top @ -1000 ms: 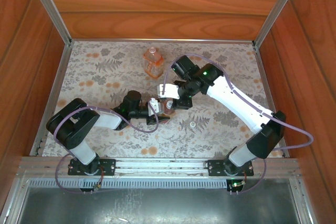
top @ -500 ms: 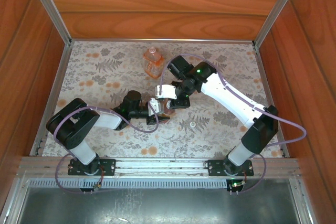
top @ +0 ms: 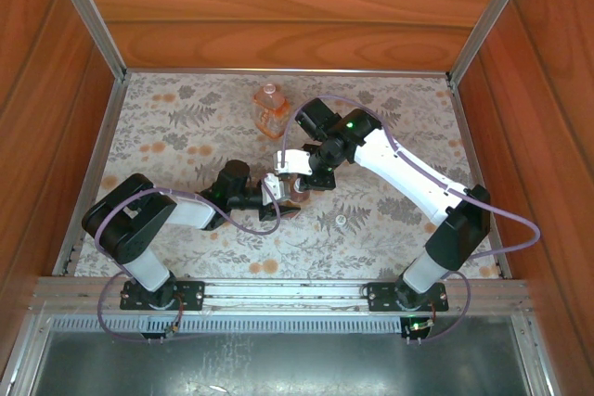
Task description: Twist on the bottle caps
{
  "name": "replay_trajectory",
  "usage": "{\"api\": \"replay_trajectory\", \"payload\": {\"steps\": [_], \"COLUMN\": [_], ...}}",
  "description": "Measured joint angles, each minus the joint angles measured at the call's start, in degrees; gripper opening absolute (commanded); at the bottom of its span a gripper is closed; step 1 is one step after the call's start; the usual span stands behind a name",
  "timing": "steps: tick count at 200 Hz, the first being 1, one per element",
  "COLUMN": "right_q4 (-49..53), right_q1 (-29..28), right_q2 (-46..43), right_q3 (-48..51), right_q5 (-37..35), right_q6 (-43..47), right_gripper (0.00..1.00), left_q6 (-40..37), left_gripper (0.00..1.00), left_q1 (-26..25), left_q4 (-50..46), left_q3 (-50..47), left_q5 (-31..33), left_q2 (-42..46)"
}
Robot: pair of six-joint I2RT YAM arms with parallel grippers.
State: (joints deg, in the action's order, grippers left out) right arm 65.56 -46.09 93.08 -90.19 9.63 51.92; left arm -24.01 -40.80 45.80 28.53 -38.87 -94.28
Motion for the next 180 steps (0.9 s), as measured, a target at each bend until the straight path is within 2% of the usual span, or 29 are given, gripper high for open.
{"api": "replay_trajectory", "payload": {"steps": [95,122,158,180], "right_q4": [-1.99,-4.17,-8.17,-10.97], "right_q1": [0.0,-0.07,-0.55,-0.98], "right_q2": [-1.07,-2.32,-4.59,-6.25], "right_q3": [1.7,3.54,6.73,9.01], "right_q5": [0.13,-0.15,-1.46,-2.38], "right_q6": [-3.39,-7.93,-16.85,-22.69], "right_gripper": [0.24,0.22,0.11,0.11], "left_q6": [0.52,1.36,2.56,3.08], "left_gripper": [0.56,0.56,0.56,0.56], "left_q1": [0.0,0.0,0.02,0.02], "left_q4": [0.0,0.0,-0.09,-0.07], "left_q3": [0.0,0.0,0.02,0.02], "left_q5": [0.04,0.26,0.66,0.9], "left_q2": [0.0,0.02,0.11,0.11]}}
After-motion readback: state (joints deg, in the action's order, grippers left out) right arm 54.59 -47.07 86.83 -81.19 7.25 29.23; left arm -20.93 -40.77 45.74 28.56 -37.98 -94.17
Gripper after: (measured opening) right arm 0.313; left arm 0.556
